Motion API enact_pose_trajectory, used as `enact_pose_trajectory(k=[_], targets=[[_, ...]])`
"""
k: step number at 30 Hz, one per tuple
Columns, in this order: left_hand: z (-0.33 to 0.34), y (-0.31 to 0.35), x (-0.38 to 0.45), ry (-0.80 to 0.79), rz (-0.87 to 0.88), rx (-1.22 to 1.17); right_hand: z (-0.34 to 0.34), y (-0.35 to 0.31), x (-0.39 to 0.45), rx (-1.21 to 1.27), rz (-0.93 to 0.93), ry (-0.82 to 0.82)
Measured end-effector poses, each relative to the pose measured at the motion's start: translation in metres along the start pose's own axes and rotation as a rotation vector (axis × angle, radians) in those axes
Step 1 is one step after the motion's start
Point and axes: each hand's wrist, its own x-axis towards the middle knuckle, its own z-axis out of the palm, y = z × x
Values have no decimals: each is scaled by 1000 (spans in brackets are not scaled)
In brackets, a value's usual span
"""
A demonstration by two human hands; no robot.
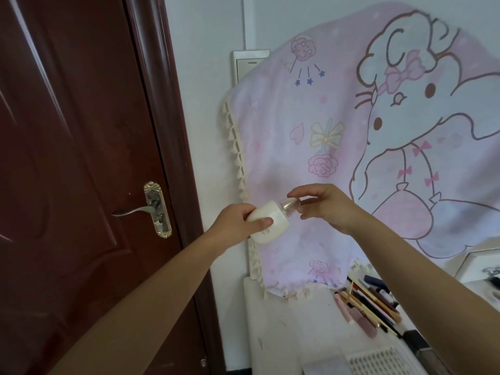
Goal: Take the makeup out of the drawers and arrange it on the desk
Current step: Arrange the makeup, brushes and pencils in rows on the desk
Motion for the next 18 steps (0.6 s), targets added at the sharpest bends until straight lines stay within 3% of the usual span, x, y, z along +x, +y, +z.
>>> enact_pose_trajectory(k=[7,12,18], targets=[[14,-15,-6,-70,-88,-60,5,19,-9,160,44,-19],[38,-51,-16,-108,-210,-108,20,57,-20,84,150,-8],[89,-127,-49,-179,-486,-212,47,140,-39,102,422,-128]])
